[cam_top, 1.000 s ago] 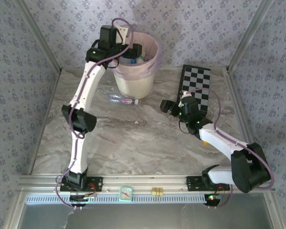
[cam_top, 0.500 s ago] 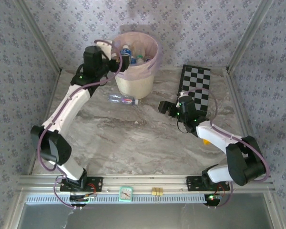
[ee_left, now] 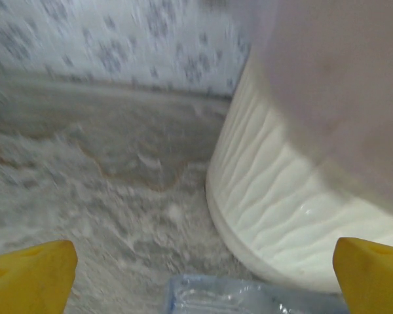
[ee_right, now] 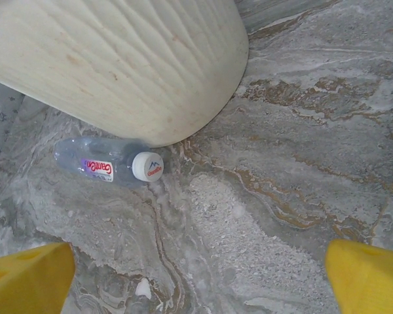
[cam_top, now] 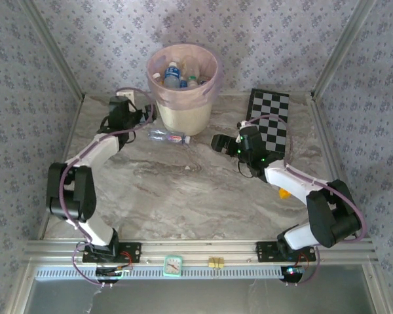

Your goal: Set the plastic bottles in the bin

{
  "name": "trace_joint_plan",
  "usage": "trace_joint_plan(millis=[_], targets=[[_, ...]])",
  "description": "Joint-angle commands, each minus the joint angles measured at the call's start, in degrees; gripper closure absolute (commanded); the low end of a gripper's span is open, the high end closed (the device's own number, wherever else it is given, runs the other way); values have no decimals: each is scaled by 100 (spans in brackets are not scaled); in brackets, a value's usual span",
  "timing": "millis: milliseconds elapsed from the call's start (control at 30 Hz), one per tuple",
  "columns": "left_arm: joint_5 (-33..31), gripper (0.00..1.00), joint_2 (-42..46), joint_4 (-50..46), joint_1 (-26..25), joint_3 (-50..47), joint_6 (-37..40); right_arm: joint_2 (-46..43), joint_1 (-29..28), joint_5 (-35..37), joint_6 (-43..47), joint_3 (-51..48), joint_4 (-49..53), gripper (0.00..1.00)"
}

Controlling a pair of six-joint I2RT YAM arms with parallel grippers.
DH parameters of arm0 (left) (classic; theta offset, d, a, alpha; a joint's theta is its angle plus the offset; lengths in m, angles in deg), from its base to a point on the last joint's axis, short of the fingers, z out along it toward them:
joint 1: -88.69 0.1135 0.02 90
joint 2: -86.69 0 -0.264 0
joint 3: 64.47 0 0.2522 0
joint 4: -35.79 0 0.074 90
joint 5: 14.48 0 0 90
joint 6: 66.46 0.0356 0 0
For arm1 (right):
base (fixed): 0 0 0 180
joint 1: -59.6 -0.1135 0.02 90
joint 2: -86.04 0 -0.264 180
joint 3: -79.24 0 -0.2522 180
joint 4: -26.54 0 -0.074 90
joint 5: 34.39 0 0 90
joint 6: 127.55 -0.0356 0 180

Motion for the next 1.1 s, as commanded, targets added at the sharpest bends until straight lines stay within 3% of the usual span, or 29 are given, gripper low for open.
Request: trace_joint_plan(millis=[0,233,433,700,1067], targets=[[628,0,-461,414,86,0,-48,47,-74,61,-38,221,227,0],[1511,0,-1459,556,226,557,62,-62,-153,248,-34,220,459,0],[1761,1,-1849,261,230,870,262,-181,-162,344,-37,154,521,0],[2316,6,-1735,158,221,587,251,-194,-166,355,-37,120,479,0],[2409,19,-1019,408,177,-396,20,-142,-189,320,-37,84,378,0]])
